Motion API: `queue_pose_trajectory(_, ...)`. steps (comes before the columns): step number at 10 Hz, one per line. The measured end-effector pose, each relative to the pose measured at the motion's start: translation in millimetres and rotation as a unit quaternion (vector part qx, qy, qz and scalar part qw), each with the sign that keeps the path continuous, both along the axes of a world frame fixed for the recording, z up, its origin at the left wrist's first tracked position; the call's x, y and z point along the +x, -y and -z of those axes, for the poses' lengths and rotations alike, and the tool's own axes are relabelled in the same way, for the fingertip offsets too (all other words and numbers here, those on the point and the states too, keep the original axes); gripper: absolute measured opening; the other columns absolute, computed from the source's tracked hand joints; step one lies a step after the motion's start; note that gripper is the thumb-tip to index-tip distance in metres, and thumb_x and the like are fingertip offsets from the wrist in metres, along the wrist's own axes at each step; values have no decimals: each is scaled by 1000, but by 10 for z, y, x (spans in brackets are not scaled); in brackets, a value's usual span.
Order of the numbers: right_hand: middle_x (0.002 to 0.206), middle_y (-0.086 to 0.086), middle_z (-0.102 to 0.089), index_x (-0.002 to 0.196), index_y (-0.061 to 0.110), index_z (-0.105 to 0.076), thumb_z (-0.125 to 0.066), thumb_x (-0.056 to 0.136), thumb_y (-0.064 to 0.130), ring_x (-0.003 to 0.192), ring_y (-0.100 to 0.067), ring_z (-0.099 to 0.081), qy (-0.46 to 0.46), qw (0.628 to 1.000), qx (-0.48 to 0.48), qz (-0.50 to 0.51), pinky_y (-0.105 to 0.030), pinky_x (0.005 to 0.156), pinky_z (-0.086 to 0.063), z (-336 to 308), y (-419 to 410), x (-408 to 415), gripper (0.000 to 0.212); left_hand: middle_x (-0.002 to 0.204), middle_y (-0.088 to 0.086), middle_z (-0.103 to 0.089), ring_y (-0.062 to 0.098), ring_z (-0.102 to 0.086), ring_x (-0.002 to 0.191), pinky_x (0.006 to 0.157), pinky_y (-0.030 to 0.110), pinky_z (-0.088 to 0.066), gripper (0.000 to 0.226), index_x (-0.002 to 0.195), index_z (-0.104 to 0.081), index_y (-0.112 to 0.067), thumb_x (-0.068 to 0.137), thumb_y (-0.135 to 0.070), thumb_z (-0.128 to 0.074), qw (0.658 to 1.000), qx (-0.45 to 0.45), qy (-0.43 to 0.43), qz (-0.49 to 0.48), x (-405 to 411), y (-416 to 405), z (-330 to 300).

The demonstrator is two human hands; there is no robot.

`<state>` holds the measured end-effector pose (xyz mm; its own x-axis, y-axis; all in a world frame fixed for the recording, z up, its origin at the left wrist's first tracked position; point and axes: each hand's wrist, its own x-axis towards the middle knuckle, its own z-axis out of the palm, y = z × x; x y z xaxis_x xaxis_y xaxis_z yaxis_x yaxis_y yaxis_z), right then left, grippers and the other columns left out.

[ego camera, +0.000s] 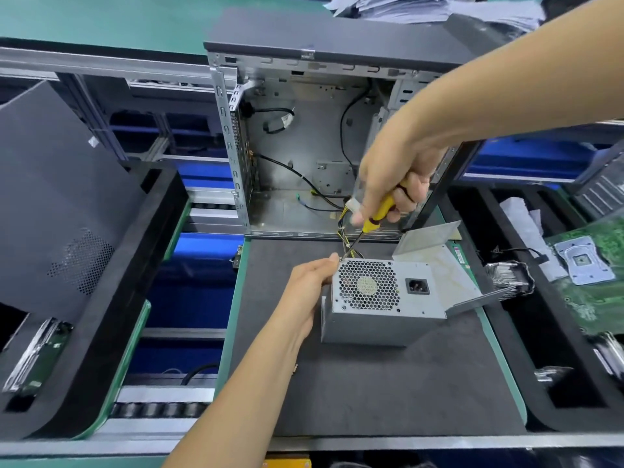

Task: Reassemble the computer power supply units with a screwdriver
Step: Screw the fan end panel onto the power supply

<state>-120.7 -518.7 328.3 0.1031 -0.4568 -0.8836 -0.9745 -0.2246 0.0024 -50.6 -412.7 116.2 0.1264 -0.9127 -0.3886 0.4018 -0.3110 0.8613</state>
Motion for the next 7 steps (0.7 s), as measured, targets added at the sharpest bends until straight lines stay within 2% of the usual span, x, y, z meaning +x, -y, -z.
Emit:
queue_pose_trajectory(1, 70, -4, -54, 79, 3, -54, -66, 86, 17, 49, -15, -47, -66, 904, -152, -394, -19, 41, -34, 7, -81, -139, 20, 97, 10, -76, 21, -69, 94, 84, 26, -51, 25, 92, -76, -10, 97, -28, -59, 1000, -3, 10, 4, 2, 11, 4)
queue_pose_trajectory(2, 86, -2, -51, 90, 10, -57, -50, 88, 9, 76, -22, -50, -43, 434, -350, -829, -31, 56, -45, 33, -164, -192, 7, 98, 12, -76, 20, -69, 90, 84, 27, -50, 27, 92, -76, -9, 97, -27, -58, 1000, -14, 11, 14, 0, -2, 1)
queue_pose_trajectory(3, 69, -2, -51, 79, 10, -56, -47, 82, 4, 65, -23, -49, -49, 337, -358, -869, -30, 50, -39, -35, -288, -150, 11, 93, 11, -76, 16, -70, 83, 76, 22, -51, 27, 83, -78, -13, 97, -26, -59, 1000, -15, 14, 10, -12, -10, -19)
queue_pose_trajectory(4, 51, -1, -45, 71, 7, -46, -39, 94, 8, 44, -18, -43, -102, 811, -262, -513, -22, 42, -34, 65, -217, -4, 24, 88, 7, -76, 14, -69, 78, 77, 26, -49, 28, 78, -78, -15, 96, -26, -60, 1000, -11, 19, 10, -24, -3, -37)
queue_pose_trajectory(5, 48, 0, -40, 82, 0, -56, -39, 102, 24, 28, -5, -26, -30, 997, -25, 64, -13, 25, -17, 57, 49, 61, 36, 89, 5, -76, 16, -68, 90, 95, 34, -48, 28, 80, -78, -14, 97, -25, -59, 999, -27, 21, 12, -37, -26, -33)
queue_pose_trajectory(6, 59, -4, -46, 71, 5, -58, -63, 90, 24, 36, -10, -30, -22, 999, -16, -35, -15, 31, -24, -6, 82, -60, 28, 104, 11, -74, 24, -65, 110, 109, 42, -41, 26, 92, -77, -6, 97, -23, -59, 1000, -22, 18, -11, -36, -11, -26)
queue_pose_trajectory(7, 92, -5, -53, 95, 9, -54, -61, 89, 22, 63, -20, -49, -70, 760, -224, -606, -30, 54, -39, -17, -44, -160, 16, 106, 10, -74, 22, -64, 113, 110, 40, -41, 25, 85, -77, -7, 96, -21, -60, 1000, -14, 20, -11, -34, 22, -41)
